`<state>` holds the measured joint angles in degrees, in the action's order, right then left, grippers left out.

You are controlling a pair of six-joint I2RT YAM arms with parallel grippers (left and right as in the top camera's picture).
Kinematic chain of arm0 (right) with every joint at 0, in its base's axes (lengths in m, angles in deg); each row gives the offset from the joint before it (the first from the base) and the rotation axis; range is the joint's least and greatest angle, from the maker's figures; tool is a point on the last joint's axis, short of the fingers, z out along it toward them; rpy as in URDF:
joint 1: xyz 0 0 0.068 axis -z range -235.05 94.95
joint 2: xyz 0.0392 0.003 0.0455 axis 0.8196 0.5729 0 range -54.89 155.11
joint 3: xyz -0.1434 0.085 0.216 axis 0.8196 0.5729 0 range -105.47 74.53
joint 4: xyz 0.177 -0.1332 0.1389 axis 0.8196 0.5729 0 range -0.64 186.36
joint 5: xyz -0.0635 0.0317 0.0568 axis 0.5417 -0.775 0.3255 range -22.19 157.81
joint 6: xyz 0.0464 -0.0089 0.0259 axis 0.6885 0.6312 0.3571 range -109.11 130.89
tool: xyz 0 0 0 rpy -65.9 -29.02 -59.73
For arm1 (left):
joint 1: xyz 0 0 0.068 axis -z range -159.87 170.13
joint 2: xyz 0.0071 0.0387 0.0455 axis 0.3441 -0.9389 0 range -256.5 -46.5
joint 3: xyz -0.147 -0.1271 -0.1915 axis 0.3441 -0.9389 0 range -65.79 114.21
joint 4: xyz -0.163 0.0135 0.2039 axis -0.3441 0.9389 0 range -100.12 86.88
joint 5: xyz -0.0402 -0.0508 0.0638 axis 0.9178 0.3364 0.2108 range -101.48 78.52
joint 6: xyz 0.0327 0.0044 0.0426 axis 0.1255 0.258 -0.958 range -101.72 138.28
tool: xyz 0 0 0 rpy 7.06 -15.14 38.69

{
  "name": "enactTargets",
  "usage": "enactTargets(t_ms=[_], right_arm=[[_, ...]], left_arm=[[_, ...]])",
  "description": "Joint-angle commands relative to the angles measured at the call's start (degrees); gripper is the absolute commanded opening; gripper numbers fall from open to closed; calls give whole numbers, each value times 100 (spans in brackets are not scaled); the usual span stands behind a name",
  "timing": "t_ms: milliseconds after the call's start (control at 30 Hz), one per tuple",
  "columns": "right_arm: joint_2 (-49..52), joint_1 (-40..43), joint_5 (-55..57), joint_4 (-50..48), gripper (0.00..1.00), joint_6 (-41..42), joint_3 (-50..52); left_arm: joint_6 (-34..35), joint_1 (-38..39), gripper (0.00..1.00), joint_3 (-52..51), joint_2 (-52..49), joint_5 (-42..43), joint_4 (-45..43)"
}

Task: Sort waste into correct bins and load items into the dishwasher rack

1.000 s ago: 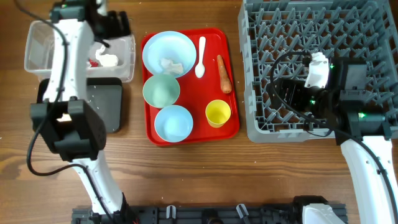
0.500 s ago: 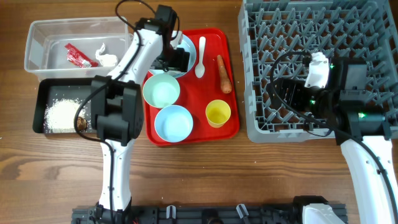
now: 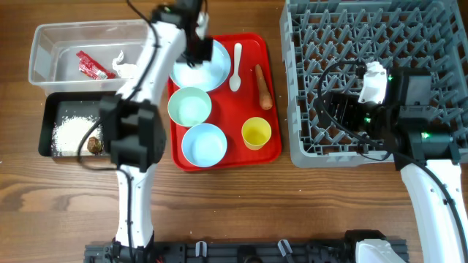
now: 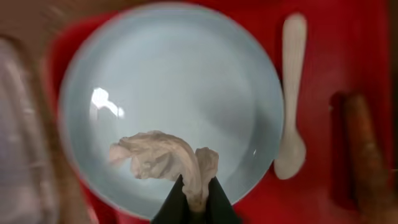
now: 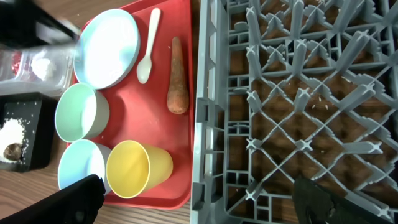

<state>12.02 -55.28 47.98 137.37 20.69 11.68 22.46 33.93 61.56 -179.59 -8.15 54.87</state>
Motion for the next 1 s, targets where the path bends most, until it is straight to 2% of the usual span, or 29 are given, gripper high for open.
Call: enactTargets(t_ms=[0, 67, 133, 167, 200, 233, 433, 467, 500, 533, 567, 600, 633, 667, 700, 733, 967], right_arm=[[28, -13, 79, -4, 100, -66, -131], [28, -13, 79, -20, 100, -66, -131], [28, -13, 79, -17, 100, -68, -131], [28, -13, 79, -20, 100, -68, -131], [28, -13, 79, -20, 100, -68, -131], [28, -13, 81, -20, 100, -70, -131], [28, -13, 81, -101, 100, -66, -131], [28, -13, 79, -101, 100, -66, -131], [28, -13, 79, -101, 100, -66, -131], [28, -13, 79, -101, 100, -63, -131], [28, -13, 79, -101, 100, -63, -131], [28, -13, 79, -101, 100, -63, -131], [28, -13, 79, -101, 100, -63, -131], [28, -13, 76, -98, 100, -63, -131], [28, -13, 76, -76, 100, -63, -131], [28, -13, 79, -52, 100, -66, -131], [28, -13, 79, -33, 100, -66, -131]], left_arm=[[251, -570, 4, 402, 994, -789, 192], [251, -1047, 4, 332, 927, -901, 348], [254, -1537, 7, 55, 704, -896, 136], [251, -1786, 28, -105, 501, -876, -87], [254, -1899, 62, -175, 372, -872, -199], [251, -2004, 100, -190, 229, -857, -227], [249, -2028, 100, -164, 372, -726, -352], [249, -2031, 88, -164, 437, -728, -352], [251, -2031, 71, -164, 487, -726, -354], [254, -2031, 34, -164, 562, -723, -350], [251, -2017, 25, -164, 640, -699, -323], [251, -1980, 30, -164, 745, -564, -282], [251, -1939, 70, -164, 841, -374, -256], [251, -1836, 94, -164, 1014, 87, -251], [251, -1626, 99, -166, 1241, 669, -267], [249, -1377, 99, -166, 1362, 822, -208], [251, -59, 97, -179, 1132, 603, 306]])
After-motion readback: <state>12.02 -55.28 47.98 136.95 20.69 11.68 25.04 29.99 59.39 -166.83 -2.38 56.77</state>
